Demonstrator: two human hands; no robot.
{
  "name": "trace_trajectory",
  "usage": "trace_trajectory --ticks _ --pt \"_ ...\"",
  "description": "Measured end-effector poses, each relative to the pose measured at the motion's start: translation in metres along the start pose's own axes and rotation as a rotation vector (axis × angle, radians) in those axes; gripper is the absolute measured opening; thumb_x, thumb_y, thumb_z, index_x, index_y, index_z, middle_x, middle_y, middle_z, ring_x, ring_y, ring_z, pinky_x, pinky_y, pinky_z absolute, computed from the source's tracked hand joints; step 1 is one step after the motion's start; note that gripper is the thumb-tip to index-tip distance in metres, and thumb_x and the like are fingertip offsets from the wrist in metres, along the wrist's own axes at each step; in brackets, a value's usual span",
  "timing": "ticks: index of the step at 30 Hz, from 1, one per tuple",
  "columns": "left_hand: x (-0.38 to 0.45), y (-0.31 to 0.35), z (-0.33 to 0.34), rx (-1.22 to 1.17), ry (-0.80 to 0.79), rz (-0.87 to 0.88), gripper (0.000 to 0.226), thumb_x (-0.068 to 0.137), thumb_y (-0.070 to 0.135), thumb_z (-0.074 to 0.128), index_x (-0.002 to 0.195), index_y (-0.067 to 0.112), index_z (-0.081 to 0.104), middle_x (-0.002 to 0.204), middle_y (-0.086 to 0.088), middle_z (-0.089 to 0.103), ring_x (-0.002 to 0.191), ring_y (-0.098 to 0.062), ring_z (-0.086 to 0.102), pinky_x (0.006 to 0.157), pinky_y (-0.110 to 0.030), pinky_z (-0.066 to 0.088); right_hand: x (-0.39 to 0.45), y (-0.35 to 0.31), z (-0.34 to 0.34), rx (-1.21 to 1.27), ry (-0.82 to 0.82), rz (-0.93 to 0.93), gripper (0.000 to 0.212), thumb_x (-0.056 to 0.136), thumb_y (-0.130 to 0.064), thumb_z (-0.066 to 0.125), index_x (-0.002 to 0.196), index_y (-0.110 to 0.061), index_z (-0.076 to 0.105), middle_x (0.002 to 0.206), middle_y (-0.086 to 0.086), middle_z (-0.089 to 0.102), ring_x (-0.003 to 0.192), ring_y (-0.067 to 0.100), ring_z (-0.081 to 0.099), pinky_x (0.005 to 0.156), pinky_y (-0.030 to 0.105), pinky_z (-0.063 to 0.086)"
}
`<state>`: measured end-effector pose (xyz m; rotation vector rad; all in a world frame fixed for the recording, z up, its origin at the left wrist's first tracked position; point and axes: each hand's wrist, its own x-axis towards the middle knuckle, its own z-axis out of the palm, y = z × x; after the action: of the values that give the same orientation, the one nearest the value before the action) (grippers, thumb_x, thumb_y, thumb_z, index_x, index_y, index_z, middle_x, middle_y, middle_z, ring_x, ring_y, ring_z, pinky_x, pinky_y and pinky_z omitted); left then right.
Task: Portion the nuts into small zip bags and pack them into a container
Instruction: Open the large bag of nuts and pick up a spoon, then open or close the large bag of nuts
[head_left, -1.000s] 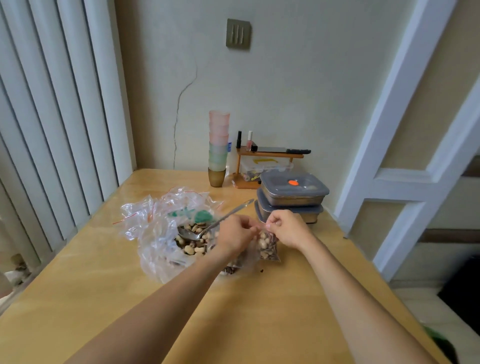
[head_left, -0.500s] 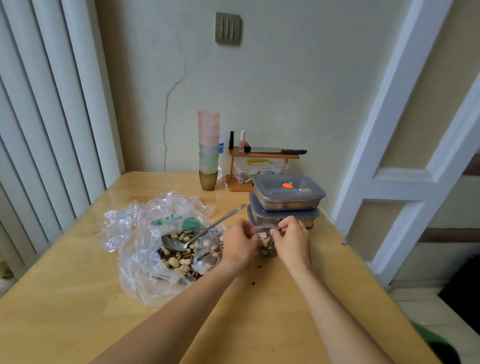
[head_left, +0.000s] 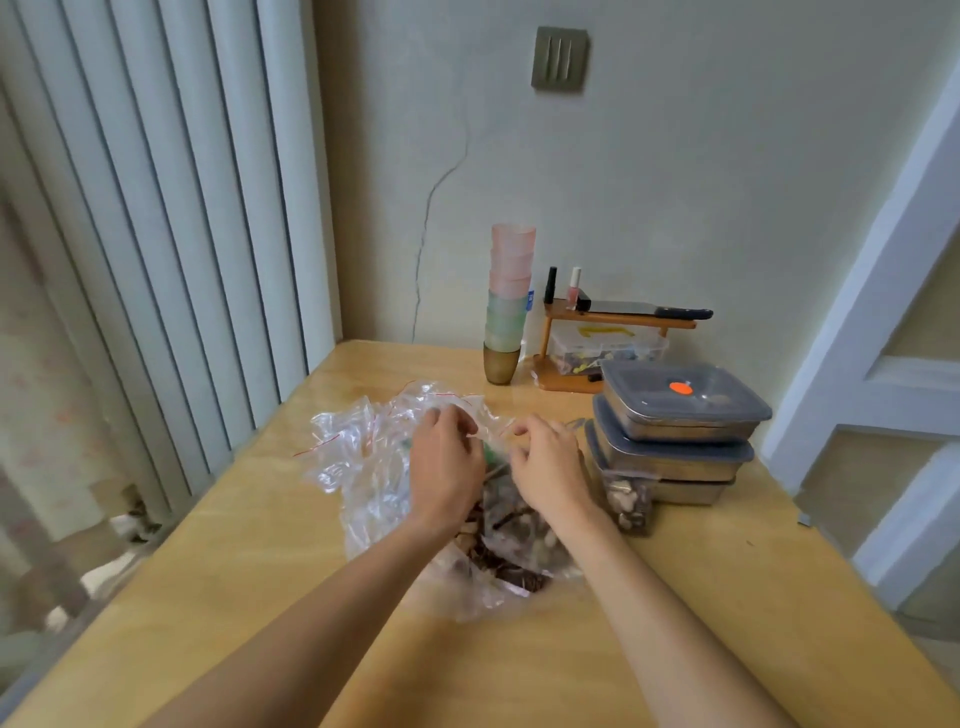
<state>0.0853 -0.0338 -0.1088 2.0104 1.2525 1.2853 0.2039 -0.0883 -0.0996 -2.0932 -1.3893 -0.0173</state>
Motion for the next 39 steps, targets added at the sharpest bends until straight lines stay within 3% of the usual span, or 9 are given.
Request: trace_trajectory --ticks 4,8,14,20,24,28,31,35,39 --pt "0.026 -0.053 -0.033 0.258 0.081 -0.103 0.023 0.093 0.013 0.049 0.109 0.012 0.065 0.116 -0.007 0.056 0.114 -0.028 0.045 0.094 -0.038 0.040 0.016 -0.019 0.021 -0.068 -0.040 0.227 0.018 0.105 -0.025 0.047 0.116 -0.022 0.061 0.114 0.009 0.048 0.090 0.029 0.057 0.078 0.040 0.052" --pt "0.039 -0.088 -0.055 0.344 -0.032 -0.275 0.032 0.099 0.020 0.033 0.099 0.008 0.062 0.106 -0.016 0.062 0.105 -0.036 0.051 0.085 -0.044 0.042 0.031 -0.028 0.038 -0.123 -0.093 0.317 0.021 0.104 -0.025 0.052 0.117 -0.018 0.067 0.131 0.015 0.039 0.096 0.033 0.064 0.084 0.045 0.060" --pt "0.043 -0.112 -0.054 0.344 -0.241 -0.242 0.040 0.083 0.008 0.051 0.119 0.016 0.069 0.115 -0.008 0.069 0.104 -0.026 0.063 0.088 -0.038 0.054 0.038 -0.037 0.048 -0.190 -0.057 0.191 0.024 0.104 -0.021 0.055 0.114 -0.005 0.069 0.127 0.015 0.047 0.106 0.032 0.060 0.077 0.036 0.056" --pt "0.045 -0.106 -0.053 0.385 -0.115 -0.221 0.031 0.081 0.006 0.055 0.110 0.015 0.061 0.120 -0.009 0.054 0.112 -0.028 0.048 0.084 -0.030 0.036 0.052 -0.022 0.034 -0.162 0.050 0.475 0.047 0.097 -0.019 0.067 0.137 -0.005 0.046 0.130 0.021 0.047 0.111 0.033 0.053 0.089 0.042 0.054" --pt "0.043 -0.095 -0.063 0.551 -0.168 -0.421 0.033 0.084 0.023 0.056 0.113 0.010 0.045 0.123 -0.014 0.044 0.120 -0.036 0.040 0.094 -0.044 0.039 0.056 -0.006 0.019 -0.031 -0.073 0.634 0.073 0.093 -0.029 0.075 0.146 -0.006 0.029 0.128 0.020 0.055 0.091 0.029 0.054 0.061 0.038 0.043" --pt "0.042 -0.100 -0.067 0.429 -0.198 -0.391 0.030 0.084 0.000 0.052 0.112 0.002 0.045 0.113 -0.018 0.054 0.107 -0.038 0.050 0.073 -0.038 0.042 0.052 -0.007 0.023 0.139 0.104 0.521 0.071 0.093 -0.013 0.073 0.144 -0.006 0.024 0.116 0.017 0.063 0.095 0.035 0.067 0.071 0.043 0.058" --pt "0.038 -0.098 -0.074 0.258 -0.085 -0.322 0.030 0.080 -0.013 0.043 0.105 0.002 0.050 0.108 -0.018 0.054 0.091 -0.032 0.052 0.065 -0.032 0.040 0.047 -0.021 0.010 0.424 0.166 0.430 0.052 0.095 -0.014 0.071 0.132 -0.010 0.035 0.107 0.004 0.056 0.086 0.025 0.064 0.060 0.026 0.050" --pt "0.033 -0.083 -0.087 0.071 0.145 -0.177 0.031 0.089 -0.015 0.042 0.109 0.005 0.053 0.111 -0.001 0.038 0.092 -0.019 0.043 0.081 -0.023 0.037 0.040 -0.044 -0.005 0.618 0.000 0.187 0.012 0.098 -0.025 0.064 0.102 -0.016 0.069 0.092 0.000 0.067 0.079 0.016 0.062 0.068 0.027 0.048" --pt "0.037 -0.061 -0.095 -0.014 0.146 -0.008 0.022 0.097 -0.009 0.053 0.112 0.006 0.059 0.116 0.001 0.042 0.094 -0.012 0.053 0.081 -0.005 0.043 0.025 -0.073 -0.015 0.817 -0.250 0.097 0.031 0.102 -0.033 0.060 0.080 -0.013 0.068 0.087 0.005 0.062 0.084 0.018 0.059 0.086 0.032 0.050"
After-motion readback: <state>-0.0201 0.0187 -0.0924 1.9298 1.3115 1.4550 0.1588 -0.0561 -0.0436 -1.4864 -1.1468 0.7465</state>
